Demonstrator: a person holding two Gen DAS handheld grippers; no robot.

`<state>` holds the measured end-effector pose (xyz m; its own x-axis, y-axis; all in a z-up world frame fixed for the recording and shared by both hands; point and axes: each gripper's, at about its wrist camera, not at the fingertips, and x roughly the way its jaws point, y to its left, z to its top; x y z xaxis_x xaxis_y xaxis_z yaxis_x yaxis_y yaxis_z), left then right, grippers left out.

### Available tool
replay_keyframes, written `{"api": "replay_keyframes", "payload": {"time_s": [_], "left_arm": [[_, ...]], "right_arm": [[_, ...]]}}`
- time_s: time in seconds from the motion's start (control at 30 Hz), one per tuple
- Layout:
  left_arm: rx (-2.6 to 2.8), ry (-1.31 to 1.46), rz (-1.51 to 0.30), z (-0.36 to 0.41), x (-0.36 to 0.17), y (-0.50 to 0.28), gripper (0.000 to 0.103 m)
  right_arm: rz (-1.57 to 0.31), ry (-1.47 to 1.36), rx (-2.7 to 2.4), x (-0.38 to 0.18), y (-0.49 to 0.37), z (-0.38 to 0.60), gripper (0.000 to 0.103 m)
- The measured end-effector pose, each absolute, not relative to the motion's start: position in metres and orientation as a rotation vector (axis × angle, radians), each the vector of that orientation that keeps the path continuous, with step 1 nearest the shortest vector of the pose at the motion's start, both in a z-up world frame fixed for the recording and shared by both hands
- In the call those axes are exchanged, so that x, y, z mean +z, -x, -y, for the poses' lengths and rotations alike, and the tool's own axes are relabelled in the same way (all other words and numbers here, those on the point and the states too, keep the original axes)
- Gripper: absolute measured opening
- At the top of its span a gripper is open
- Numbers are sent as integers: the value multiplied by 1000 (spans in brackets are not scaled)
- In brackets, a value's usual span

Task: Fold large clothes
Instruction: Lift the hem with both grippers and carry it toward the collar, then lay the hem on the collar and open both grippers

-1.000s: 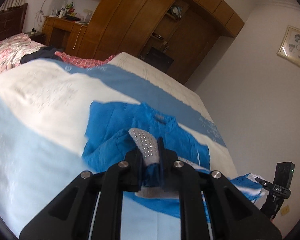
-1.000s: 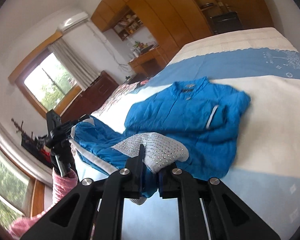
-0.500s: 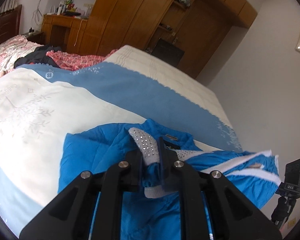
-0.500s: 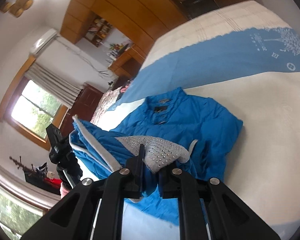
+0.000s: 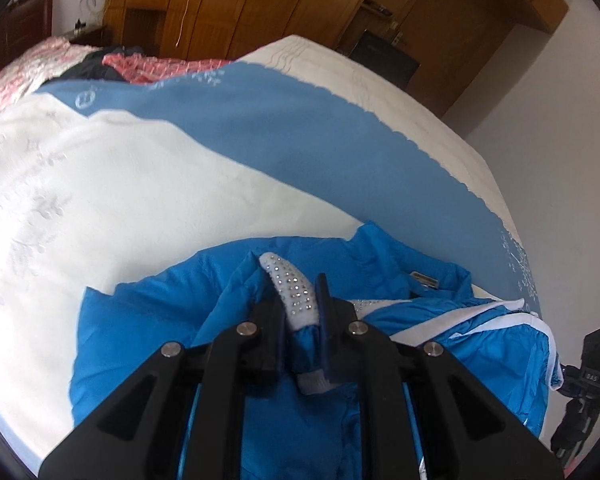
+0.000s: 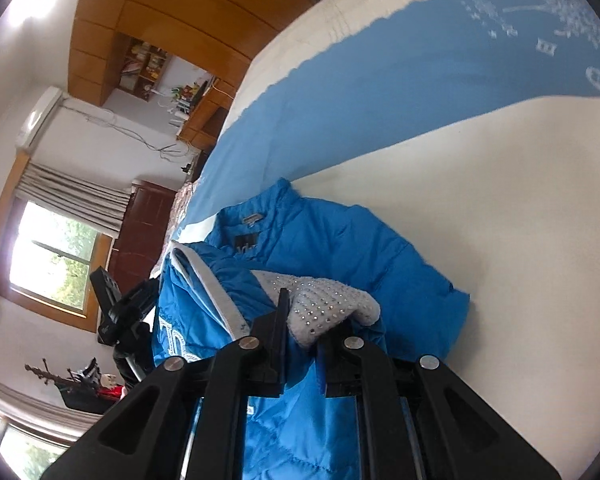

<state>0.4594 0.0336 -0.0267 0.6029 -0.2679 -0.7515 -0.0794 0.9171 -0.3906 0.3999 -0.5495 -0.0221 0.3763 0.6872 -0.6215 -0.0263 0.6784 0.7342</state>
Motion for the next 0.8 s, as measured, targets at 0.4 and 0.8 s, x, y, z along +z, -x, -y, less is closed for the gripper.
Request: {"api": "replay_keyframes", "payload": {"time_s": [0.4,0.8], "left_arm": [[-216,512,-977,-53,-22,-452,28],[-150,221,-947,-58,-11,-368,49]], "right_arm": [[-1097,-700,590,-7,-385,558,32],[-1031,-364,460,13,-323,543,64]]}}
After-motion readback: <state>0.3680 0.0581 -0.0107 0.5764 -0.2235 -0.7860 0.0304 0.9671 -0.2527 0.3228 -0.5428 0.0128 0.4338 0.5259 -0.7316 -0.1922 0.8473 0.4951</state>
